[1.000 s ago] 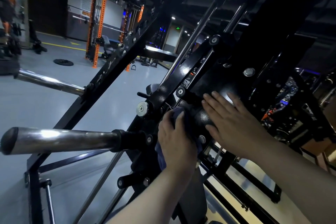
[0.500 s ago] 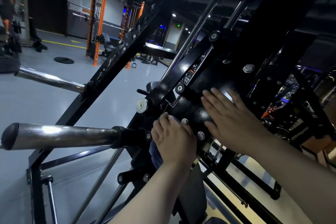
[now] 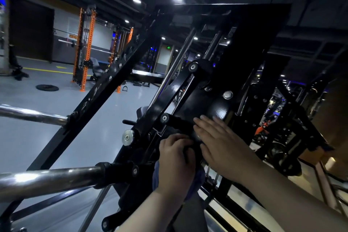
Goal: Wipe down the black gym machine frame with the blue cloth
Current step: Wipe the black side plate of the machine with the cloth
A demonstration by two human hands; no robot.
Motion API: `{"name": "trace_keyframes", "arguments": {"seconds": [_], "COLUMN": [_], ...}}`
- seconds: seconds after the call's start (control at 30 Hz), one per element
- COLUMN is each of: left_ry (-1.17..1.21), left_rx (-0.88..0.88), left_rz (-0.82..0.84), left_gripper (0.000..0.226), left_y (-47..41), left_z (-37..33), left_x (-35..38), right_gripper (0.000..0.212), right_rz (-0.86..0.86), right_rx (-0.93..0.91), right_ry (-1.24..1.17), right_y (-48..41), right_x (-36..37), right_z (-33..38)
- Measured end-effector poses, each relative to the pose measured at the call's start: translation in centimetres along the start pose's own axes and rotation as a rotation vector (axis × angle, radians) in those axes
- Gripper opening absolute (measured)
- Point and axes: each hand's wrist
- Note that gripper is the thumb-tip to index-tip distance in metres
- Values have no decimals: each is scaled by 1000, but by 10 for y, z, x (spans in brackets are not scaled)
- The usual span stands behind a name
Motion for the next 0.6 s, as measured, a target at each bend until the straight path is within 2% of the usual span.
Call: {"name": "trace_keyframes", "arguments": {"seconds": [0.07, 0.2, 0.27, 0.3, 0.37, 0.47, 0.53, 0.6], "left_ry": [84, 210, 259, 318, 510, 786, 767, 624], "left_rx": [89, 49, 12, -33, -171, -307, -220, -97], "left_rz": [-8, -135, -179, -167, -120, -36, 13, 44], "left_gripper": [23, 23, 19, 19, 27, 39, 42, 48], "left_y": [-12, -44, -44, -41, -31, -24, -25, -30], "left_z": [-12, -32, -28, -24, -20, -20, -25, -28], "left_x": [2, 14, 18, 18, 10, -7, -14, -14], "right_gripper": [58, 60, 58, 59, 67, 85, 71, 52], "right_rz": [-28, -201, -157, -108, -39, 63, 44, -58], "right_rx": [26, 337, 291, 213, 103, 122, 132, 149], "right_ry": [-117, -577, -658, -582, -278, -4, 53, 119], "right_y": [4, 12, 17, 19, 22, 14, 2, -19], "right_x": [-1, -15, -20, -18, -8, -2, -3, -8], "right_z": [0, 2, 14, 20, 27, 29, 26, 17]}}
Point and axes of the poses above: each hand's wrist, its own y-axis away from the middle knuckle, its own x-axis out of the palm, z = x × y
